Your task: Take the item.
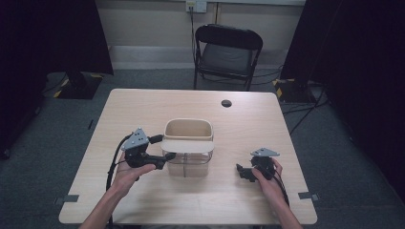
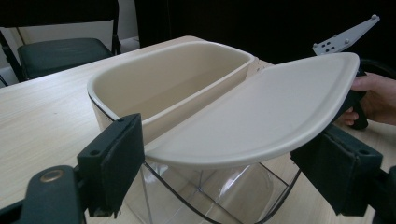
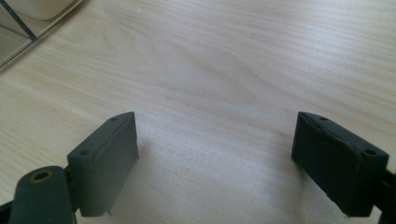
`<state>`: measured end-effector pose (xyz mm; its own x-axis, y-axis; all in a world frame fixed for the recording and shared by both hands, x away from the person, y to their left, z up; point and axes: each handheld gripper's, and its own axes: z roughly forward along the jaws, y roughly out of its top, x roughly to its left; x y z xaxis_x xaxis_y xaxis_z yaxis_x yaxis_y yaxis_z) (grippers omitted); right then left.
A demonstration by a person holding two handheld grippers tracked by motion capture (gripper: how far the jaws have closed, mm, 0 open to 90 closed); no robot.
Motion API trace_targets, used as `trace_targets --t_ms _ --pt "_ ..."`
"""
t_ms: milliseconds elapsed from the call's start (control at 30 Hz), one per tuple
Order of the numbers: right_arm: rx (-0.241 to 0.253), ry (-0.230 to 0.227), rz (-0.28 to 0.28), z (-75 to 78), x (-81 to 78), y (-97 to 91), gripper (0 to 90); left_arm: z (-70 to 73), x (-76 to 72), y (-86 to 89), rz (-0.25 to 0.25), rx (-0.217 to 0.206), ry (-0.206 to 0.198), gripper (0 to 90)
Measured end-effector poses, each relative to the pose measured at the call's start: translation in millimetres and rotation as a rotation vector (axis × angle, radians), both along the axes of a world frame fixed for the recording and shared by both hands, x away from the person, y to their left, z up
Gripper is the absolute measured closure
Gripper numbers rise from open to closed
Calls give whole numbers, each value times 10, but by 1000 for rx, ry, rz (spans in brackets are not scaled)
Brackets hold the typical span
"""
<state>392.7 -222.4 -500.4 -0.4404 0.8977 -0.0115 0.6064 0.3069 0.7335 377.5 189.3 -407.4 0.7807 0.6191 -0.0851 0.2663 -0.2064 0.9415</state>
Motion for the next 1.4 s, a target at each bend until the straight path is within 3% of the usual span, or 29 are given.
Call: trace_targets --t_ms 867,933,1400 --pt "0 0 0 0 0 0 140 66 39 -73 -28 -2 24 227" --pt "0 0 0 0 0 0 140 80 47 -70 -27 16 20 242" --pt "0 0 0 0 0 0 139 77 65 -67 -25 -13 15 303"
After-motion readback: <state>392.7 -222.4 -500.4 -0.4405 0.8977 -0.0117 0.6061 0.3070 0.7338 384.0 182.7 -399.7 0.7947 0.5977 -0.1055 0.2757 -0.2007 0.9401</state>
